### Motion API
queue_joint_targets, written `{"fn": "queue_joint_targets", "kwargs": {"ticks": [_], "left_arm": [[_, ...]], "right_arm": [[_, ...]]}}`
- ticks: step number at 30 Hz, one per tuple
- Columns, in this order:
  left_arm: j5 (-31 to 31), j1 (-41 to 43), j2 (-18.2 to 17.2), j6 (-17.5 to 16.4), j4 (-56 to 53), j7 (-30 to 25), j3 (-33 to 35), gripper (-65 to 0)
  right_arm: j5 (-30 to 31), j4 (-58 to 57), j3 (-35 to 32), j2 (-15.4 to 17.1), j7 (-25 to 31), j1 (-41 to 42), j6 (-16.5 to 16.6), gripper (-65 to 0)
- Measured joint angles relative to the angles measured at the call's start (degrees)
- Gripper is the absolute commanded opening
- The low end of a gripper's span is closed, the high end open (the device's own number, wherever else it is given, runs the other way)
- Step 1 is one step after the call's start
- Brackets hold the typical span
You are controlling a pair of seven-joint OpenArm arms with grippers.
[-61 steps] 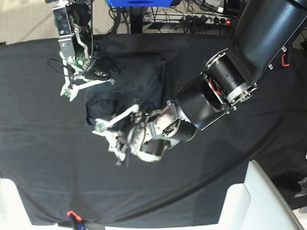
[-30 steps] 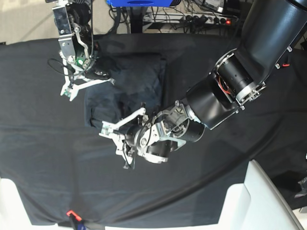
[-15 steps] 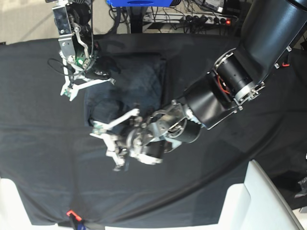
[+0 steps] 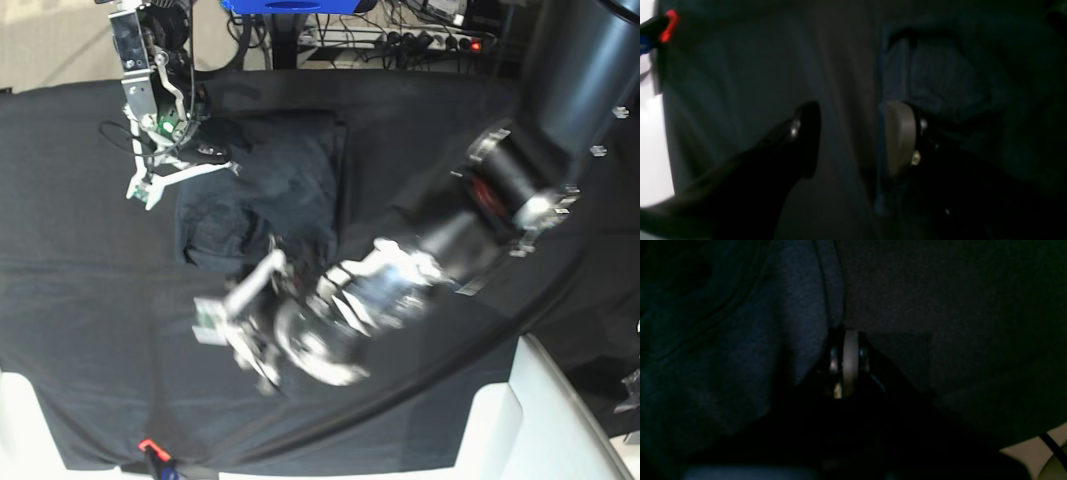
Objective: Fold the T-shirt properly
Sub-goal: 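Tuck the loose shirt edge under with the left gripper, then release the shirt and raise both grippers away from it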
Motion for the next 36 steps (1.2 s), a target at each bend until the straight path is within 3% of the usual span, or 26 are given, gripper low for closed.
{"fn": "queue_joint_targets", "kwargs": {"ticks": [2, 6, 8, 9, 11, 18, 20, 23, 25, 32, 36], "left_arm": [[-4.68, 0.50, -3.80, 0.15, 6.71, 4.35, -5.18, -35.2], [-8.87, 11.10, -12.44, 1.07, 22.69, 4.15, -18.43, -36.0], [-5.40, 21.75, -15.58, 0.74, 29.59, 5.49, -24.44, -43.3], [-2.75, 27.71, -15.82, 0.70, 32.41, 6.49, -27.56, -49.9], [-0.17, 37.03, -15.08, -0.35, 36.15, 5.64, -32.89, -64.8], [1.29, 50.29, -7.96, 0.83, 37.88, 4.68, -52.04, -65.0], [1.46, 53.22, -7.17, 0.79, 37.79, 5.16, -55.10, -65.0], [1.46, 56.63, -7.17, 0.46, 39.26, 5.22, -57.27, -65.0], [1.03, 58.31, -6.99, 0.57, 40.54, 4.76, -57.61, -65.0], [1.77, 63.41, -7.30, 0.79, 39.80, 3.10, -63.12, -65.0], [7.19, 63.71, -6.73, 0.79, 39.76, 2.71, -62.64, -65.0]], "right_arm": [[0.79, 1.73, -0.09, 0.92, -1.38, -0.81, -0.02, -65.0], [1.60, 9.27, 0.02, 3.63, -5.25, -6.78, -1.53, -65.0], [1.57, 13.20, 0.33, 5.66, -4.96, -9.25, -1.90, -65.0], [1.16, 15.52, 0.55, 6.82, -4.46, -10.08, -1.84, -65.0], [1.16, 18.53, 0.17, 9.46, -3.91, -10.49, -1.20, -65.0], [1.53, 19.89, -5.77, 10.19, -4.87, -10.78, -1.14, -65.0], [1.14, 22.18, -8.92, 12.00, -4.35, -10.91, -1.29, -65.0], [1.05, 24.39, -18.03, 15.06, -4.66, -9.49, -1.60, -65.0], [1.86, 24.72, -21.49, 14.53, -4.79, -7.67, -1.11, -65.0], [0.96, 24.92, -23.02, 15.10, -4.39, -5.60, -1.99, -65.0], [1.81, 25.00, -24.48, 14.25, -4.46, -5.92, -1.16, -65.0]]}}
